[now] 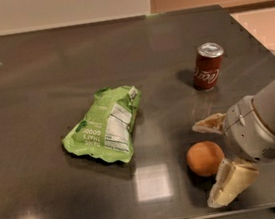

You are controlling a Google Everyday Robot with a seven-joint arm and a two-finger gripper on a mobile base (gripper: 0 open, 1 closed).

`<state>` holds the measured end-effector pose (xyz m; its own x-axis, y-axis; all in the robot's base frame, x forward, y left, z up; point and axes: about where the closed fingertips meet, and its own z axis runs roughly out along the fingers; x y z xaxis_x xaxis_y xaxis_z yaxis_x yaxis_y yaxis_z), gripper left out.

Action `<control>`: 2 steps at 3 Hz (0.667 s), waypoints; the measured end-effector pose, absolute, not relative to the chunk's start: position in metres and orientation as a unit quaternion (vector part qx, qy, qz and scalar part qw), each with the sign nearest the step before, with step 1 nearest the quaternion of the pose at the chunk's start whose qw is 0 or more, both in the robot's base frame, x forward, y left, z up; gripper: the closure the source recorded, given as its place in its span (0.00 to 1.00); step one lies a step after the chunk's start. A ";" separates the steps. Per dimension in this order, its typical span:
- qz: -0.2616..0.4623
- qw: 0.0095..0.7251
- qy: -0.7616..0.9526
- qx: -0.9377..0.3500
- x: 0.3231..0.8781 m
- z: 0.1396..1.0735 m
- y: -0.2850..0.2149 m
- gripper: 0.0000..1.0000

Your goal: Move orange near coke can

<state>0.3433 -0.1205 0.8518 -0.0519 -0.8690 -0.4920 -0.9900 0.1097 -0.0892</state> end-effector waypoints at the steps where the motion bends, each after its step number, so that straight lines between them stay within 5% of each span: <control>1: 0.134 0.218 0.717 -0.648 0.346 0.848 -0.121 0.42; 2: 0.130 0.221 0.723 -0.642 0.349 0.850 -0.125 0.65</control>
Offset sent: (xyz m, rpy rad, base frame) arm 0.0096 -0.0120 0.0015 -0.0074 -0.0146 -0.0633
